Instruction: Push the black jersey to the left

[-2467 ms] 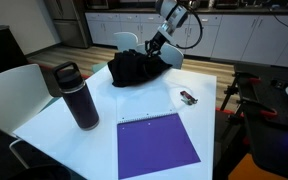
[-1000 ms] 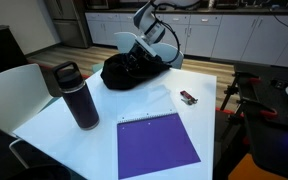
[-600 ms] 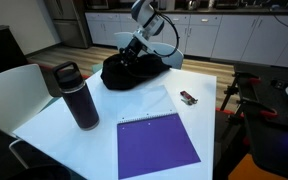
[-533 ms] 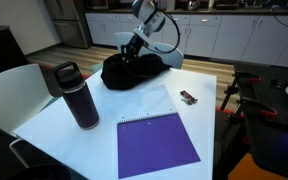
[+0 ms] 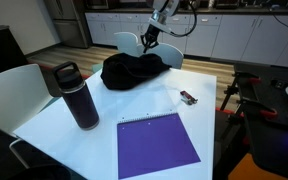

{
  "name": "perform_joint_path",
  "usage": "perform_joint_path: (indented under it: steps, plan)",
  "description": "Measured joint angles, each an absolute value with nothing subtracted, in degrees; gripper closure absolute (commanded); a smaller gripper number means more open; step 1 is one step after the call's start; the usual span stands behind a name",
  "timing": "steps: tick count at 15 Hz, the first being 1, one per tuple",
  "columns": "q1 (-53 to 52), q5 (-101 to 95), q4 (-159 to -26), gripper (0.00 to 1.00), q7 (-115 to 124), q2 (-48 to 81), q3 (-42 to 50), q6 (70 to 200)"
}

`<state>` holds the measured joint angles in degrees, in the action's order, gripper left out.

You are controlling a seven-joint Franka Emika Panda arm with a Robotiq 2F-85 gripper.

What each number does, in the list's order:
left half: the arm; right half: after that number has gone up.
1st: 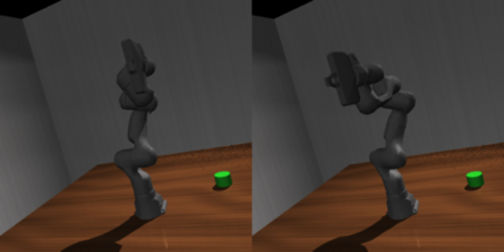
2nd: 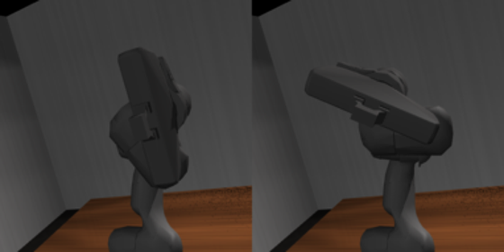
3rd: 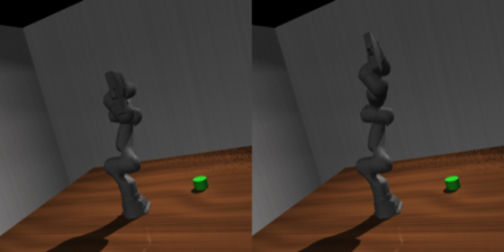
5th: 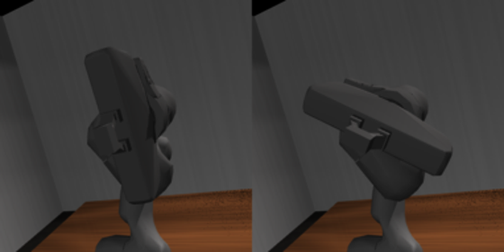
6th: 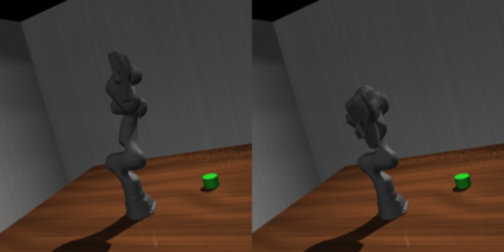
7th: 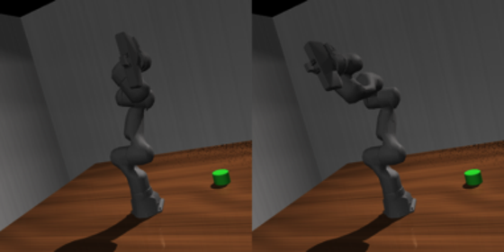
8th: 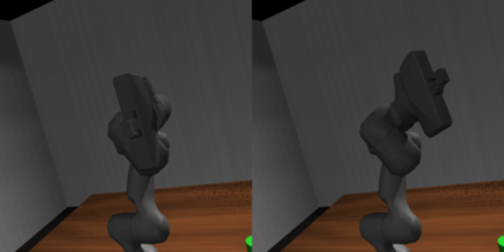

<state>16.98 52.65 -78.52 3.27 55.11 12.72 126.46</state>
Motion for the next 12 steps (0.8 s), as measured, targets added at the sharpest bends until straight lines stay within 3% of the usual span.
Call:
perform_joint_path:
  steps: [6, 12]
  plan:
    - [18.0, 43.3, -81.3, 1.0, 10.6, 56.3, 13.6, 128.8]
    - [21.2, 43.2, -80.3, 1.0, 10.2, 59.4, 7.0, 128.5]
